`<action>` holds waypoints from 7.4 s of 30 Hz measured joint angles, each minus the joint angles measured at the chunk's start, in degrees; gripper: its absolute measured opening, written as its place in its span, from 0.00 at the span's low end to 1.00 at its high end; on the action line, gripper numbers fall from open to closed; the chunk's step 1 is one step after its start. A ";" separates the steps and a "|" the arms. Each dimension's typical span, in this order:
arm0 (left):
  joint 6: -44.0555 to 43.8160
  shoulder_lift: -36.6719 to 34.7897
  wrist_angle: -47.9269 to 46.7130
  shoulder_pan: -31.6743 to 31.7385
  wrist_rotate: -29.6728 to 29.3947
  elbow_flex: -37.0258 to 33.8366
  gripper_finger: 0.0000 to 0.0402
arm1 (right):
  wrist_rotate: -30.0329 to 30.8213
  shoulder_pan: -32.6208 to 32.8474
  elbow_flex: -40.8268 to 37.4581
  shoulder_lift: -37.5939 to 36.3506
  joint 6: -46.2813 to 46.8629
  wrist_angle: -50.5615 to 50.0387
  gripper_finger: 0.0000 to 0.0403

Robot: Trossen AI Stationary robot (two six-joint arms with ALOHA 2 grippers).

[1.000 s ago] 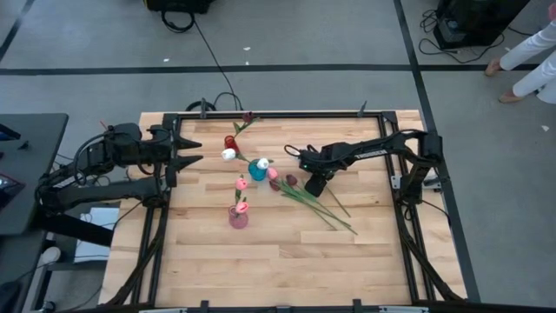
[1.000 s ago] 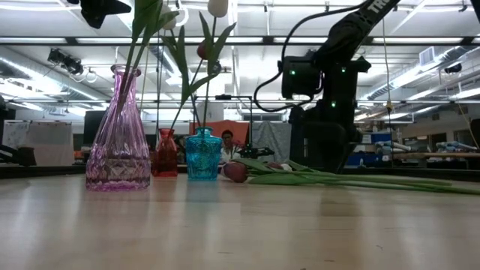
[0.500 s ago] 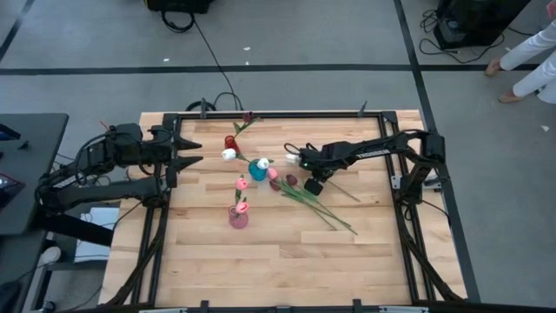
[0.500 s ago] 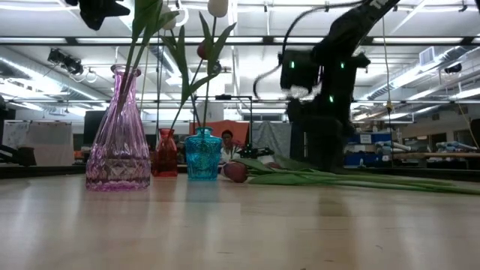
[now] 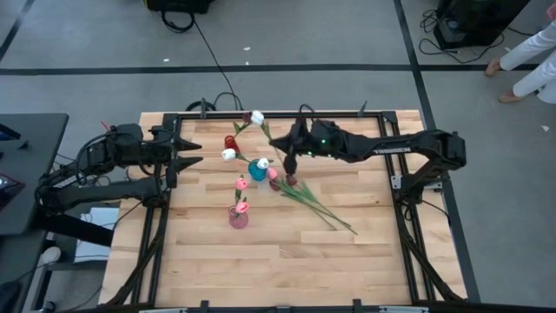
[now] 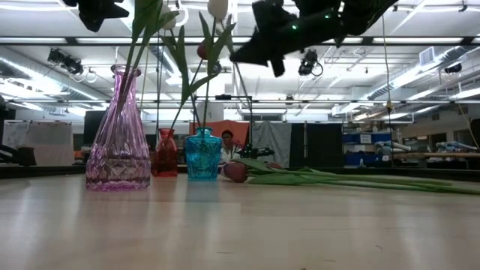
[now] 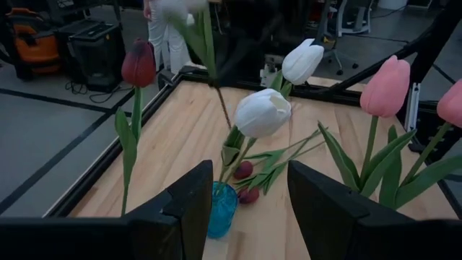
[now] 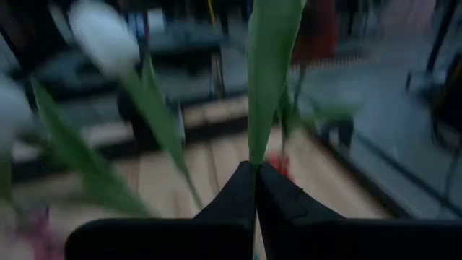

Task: Sort flowers into vase by color
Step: Put the white flower into the blue vase, then put the right red flower into the red vase

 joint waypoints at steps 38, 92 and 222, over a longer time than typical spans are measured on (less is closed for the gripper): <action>-0.05 0.00 -0.37 0.01 0.00 0.00 0.46 | -11.95 -0.09 0.07 15.08 1.22 15.55 0.20; 1.60 -0.02 4.83 0.02 -3.48 0.00 0.46 | -0.98 16.42 2.60 11.32 26.05 -65.18 0.32; 7.71 23.74 7.67 11.79 15.54 30.34 0.03 | -2.08 9.37 57.24 2.20 -9.10 -55.92 0.24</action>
